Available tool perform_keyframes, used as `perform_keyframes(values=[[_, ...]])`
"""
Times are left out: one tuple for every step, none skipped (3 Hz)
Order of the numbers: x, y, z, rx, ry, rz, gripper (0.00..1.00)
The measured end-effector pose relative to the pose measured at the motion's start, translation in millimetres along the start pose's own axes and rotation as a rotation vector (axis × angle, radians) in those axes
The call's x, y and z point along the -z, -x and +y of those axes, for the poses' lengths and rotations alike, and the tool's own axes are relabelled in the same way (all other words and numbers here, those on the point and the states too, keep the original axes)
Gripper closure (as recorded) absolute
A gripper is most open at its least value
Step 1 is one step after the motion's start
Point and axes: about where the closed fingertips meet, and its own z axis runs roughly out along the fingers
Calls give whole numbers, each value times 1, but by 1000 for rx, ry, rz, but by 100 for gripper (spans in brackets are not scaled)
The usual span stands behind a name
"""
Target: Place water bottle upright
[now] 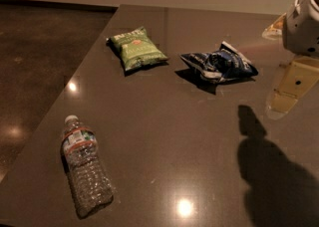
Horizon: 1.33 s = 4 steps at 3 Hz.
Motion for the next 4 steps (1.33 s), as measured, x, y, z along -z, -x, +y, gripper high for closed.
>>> perform_keyframes(values=[[0, 0, 0, 0, 0, 0, 0], [-1, 14, 14, 36, 40, -1, 0], [-5, 39, 42, 32, 118, -49, 0], [-7, 79, 81, 17, 164, -100, 0]])
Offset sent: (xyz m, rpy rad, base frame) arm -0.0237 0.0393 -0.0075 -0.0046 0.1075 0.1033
